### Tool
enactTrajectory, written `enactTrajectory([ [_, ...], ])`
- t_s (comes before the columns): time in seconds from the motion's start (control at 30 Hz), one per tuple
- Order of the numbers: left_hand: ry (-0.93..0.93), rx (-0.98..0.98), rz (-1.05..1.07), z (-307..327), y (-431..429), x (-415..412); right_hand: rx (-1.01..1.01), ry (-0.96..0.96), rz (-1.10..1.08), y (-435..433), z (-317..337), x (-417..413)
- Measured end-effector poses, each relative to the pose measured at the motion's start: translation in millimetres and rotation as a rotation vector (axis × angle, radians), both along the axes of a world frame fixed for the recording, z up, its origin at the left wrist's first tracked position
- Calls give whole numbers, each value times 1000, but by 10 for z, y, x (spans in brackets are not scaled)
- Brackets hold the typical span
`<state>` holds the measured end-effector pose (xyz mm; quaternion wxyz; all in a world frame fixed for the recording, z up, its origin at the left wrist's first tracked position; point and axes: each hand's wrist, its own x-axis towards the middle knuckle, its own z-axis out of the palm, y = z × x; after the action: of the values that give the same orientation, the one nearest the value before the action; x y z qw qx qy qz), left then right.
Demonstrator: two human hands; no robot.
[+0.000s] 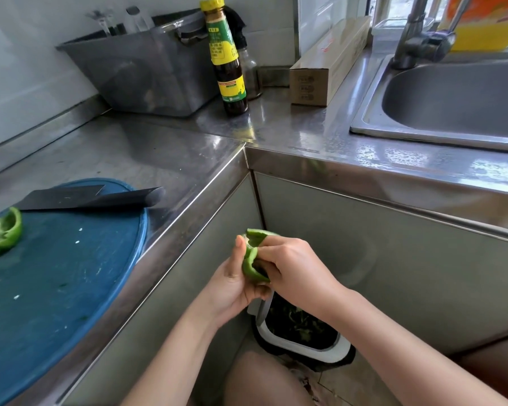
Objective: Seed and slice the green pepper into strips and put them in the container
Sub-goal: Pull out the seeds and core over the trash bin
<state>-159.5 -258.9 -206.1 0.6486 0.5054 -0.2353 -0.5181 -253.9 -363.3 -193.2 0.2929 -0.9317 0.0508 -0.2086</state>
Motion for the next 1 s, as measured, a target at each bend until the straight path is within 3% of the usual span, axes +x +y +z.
enactTrajectory([
  [0.17, -42, 46, 14, -65, 18, -15, 123, -87, -79, 8, -87, -25],
  [0.33, 96, 5, -11, -52, 99, 106, 517, -306, -391, -117, -62, -90],
  [0.43, 162, -39, -24, -45, 156, 177, 578, -212, -456, -248, -77, -137],
  [0.57, 205, -96, -34, -29, 176, 202, 357, -23, -456, -304, -198, -117],
  [0.73, 240, -73, -18, -61, 175, 185, 175, 77, -390, -402, -310, -76],
  [0.9, 187, 7, 7, -123, 159, 180, 71, -135, -329, -387, -199, -85],
  [1.0, 116, 73, 26, -146, 128, 146, -4, -150, -134, -312, -117, -103],
])
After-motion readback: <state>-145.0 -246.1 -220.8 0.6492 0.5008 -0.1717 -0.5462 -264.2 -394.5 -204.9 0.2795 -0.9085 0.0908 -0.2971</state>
